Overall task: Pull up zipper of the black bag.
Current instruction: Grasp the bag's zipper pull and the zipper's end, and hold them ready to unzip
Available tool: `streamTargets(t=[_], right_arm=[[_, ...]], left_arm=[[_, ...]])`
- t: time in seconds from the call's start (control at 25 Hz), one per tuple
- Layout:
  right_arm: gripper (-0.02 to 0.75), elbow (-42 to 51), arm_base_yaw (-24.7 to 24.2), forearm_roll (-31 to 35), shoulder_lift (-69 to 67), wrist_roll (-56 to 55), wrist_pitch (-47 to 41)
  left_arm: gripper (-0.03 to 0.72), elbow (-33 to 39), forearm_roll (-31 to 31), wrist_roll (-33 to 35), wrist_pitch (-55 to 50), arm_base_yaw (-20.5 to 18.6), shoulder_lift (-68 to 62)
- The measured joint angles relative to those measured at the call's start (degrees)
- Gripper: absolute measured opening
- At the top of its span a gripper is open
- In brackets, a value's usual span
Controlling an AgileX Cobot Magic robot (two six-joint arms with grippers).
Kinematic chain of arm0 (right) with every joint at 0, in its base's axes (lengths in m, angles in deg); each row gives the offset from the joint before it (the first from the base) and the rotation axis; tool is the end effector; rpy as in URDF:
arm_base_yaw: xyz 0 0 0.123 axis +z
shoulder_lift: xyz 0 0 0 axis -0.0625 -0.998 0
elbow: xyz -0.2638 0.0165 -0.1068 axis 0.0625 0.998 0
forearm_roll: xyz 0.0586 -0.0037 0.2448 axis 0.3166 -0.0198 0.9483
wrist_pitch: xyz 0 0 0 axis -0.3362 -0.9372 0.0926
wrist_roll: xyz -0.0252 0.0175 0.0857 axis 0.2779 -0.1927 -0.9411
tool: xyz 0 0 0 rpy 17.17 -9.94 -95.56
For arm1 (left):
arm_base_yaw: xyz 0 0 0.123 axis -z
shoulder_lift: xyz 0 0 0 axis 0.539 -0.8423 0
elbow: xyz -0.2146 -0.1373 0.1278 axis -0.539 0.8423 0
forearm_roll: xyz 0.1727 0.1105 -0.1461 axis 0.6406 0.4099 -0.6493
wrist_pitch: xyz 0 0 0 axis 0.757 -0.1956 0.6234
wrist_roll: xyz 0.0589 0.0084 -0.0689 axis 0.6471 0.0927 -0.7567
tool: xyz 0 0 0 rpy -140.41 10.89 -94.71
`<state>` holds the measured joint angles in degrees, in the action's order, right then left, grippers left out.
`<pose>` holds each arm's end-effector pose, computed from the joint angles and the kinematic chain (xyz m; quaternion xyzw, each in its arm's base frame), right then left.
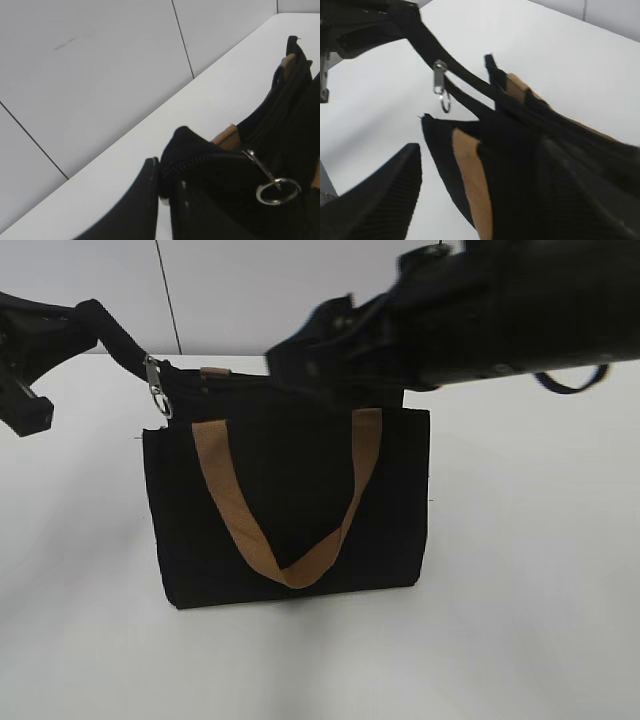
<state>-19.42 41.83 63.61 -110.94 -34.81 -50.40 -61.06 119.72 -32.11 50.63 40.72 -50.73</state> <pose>0.2385 0.2078 0.2987 -0.2846 0.8131 0.2556 0.4388 0.2345 -0.0766 0.2726 0.3797 0.6885 -0.0878 0.6116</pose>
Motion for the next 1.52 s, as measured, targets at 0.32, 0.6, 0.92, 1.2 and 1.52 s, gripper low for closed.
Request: streamTargets(t=[0.32,0.6,0.92,1.2,1.52], right_arm=[[0.328,-11.44,4.83,-0.05,-15.16,0.63,0.61],[0.288,-13.09,6.15,-0.22,-18.94,1.33,0.31],[0.239,-13.21,7.50,-0.22,-19.64,2.24,1.38],[0.239,-13.82,7.50,-0.17,-21.51,1.96,3.72],[0.239,-19.03,7.50,-0.11,-24.28,1.43,2.40]], left_arm=[[0.022,-0.06,-0.33,0.00,-0.05,0.00,-0.87],[0.022,-0.12,-0.76,0.00,0.01,0.00,-3.32],[0.022,-0.22,-1.85,0.00,1.27,0.00,-3.34],[0.022,-0.22,-1.85,0.00,1.64,0.00,-3.34],[0.022,-0.47,-1.85,0.00,2.33,0.00,-3.34]])
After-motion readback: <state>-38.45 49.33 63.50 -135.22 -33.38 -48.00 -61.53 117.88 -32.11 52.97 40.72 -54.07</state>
